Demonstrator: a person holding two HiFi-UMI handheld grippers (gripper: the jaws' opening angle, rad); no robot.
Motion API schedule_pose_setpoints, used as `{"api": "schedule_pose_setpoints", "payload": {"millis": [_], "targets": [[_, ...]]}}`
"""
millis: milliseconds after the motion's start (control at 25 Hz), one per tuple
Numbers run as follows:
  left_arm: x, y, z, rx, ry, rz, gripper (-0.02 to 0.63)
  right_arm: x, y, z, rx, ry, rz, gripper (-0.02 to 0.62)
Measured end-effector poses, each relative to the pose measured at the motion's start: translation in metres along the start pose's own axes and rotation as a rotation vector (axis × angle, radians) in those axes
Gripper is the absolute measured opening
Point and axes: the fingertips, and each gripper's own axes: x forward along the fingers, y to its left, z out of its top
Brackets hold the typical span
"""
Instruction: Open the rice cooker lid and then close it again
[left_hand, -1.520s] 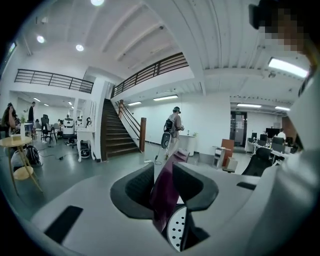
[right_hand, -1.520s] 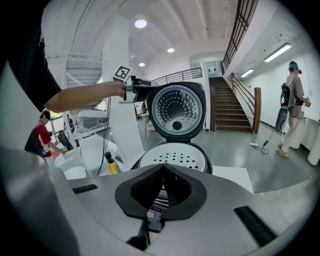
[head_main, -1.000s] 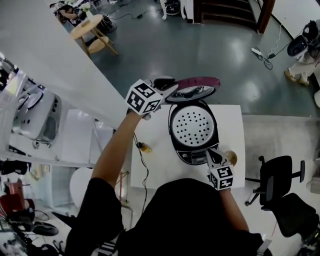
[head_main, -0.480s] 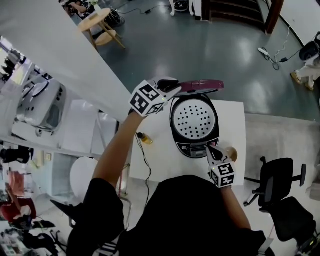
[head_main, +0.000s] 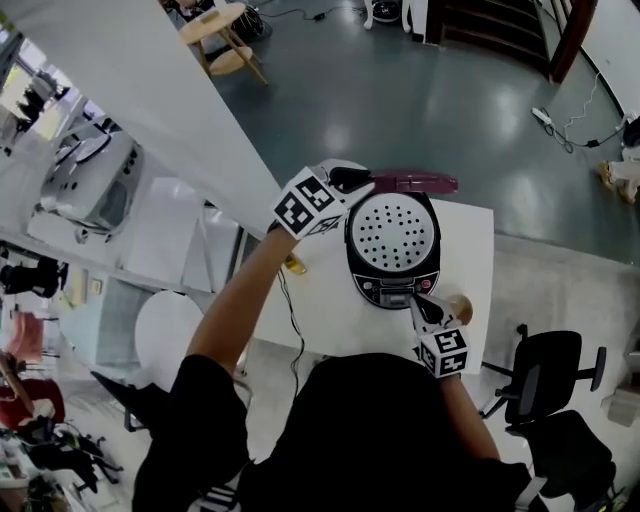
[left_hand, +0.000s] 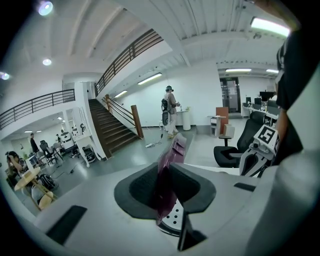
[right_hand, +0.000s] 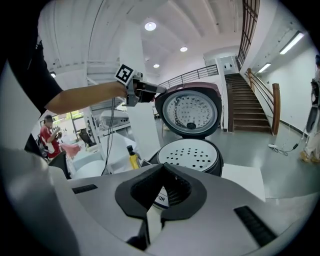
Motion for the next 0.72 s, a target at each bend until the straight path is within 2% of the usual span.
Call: {"api": "schedule_pose_setpoints", "payload": {"millis": [280,720], "targets": [[0.0,-0.018,-0.009,0.001,0.048,0.022,0.065,-0.012,-0.005,-0.002,0.009,0.004,0.023,0.0],[0.0,-0.046,-0.025,-0.003,0.126,0.065,0.064,-0.029,0.005,-0.015,0.0,0.027,0.107,0.0]]}}
